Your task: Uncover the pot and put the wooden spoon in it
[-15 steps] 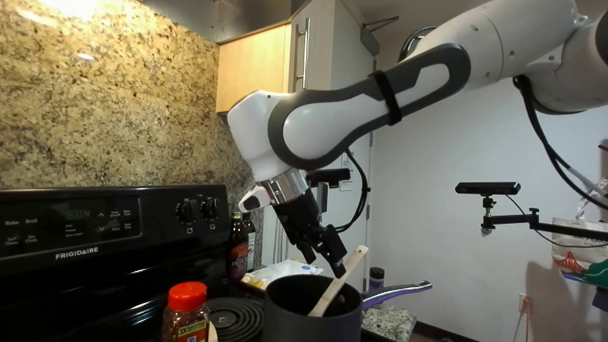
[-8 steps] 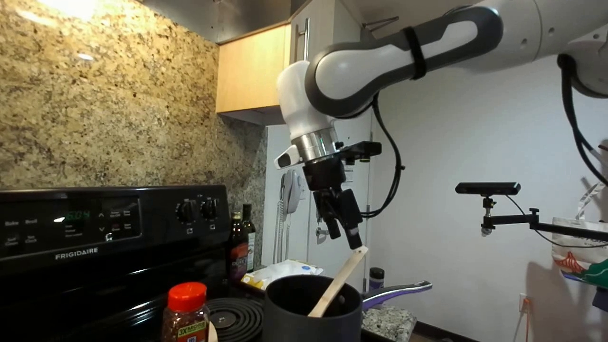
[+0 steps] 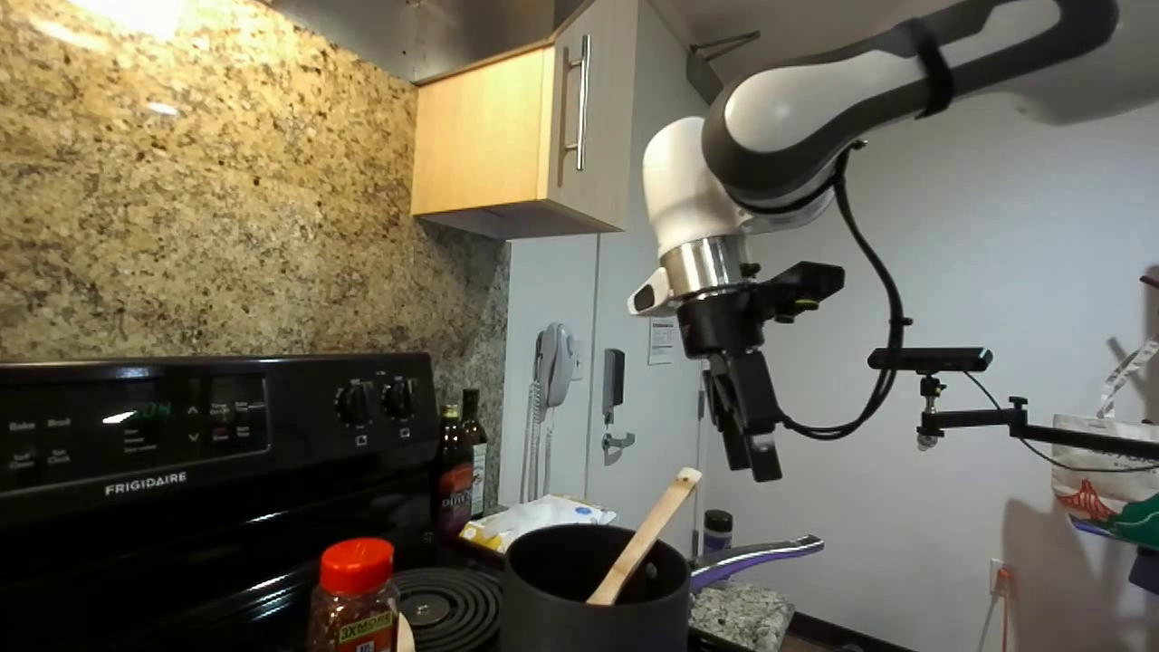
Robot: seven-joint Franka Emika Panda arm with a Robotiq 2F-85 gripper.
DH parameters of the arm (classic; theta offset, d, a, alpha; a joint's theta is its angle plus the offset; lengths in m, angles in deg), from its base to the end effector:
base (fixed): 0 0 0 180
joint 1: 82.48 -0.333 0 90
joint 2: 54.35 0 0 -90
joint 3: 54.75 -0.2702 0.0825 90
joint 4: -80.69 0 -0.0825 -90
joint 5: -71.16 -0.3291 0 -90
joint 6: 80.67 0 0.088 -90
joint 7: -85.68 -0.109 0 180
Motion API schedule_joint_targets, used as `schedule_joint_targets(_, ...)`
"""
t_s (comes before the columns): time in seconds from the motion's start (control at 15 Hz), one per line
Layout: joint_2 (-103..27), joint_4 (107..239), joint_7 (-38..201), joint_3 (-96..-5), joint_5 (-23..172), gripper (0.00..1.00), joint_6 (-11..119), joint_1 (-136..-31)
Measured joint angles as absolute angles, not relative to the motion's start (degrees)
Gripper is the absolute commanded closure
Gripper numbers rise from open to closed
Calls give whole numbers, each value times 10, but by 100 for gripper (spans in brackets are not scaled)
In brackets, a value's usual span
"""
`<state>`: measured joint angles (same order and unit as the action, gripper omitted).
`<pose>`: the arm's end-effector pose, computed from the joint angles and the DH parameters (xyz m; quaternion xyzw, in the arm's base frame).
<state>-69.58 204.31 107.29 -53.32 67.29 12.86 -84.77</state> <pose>0.4040 0.0125 0.4622 -0.9730 -0.1876 0.1207 0.0590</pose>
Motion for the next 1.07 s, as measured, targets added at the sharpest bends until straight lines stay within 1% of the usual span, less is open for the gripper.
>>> schedule_joint_targets(0.27, -784, 2097, 1000, -524, 651, 0, 158, -848)
schedule_joint_targets(0.53, -848, 2135, 916, -540, 652, 0, 236, -848)
schedule_joint_targets(0.87, -901, 2189, 812, -577, 681, 0, 346, -843)
schedule_joint_targets(1.07, -912, 2198, 805, -583, 683, 0, 352, -837)
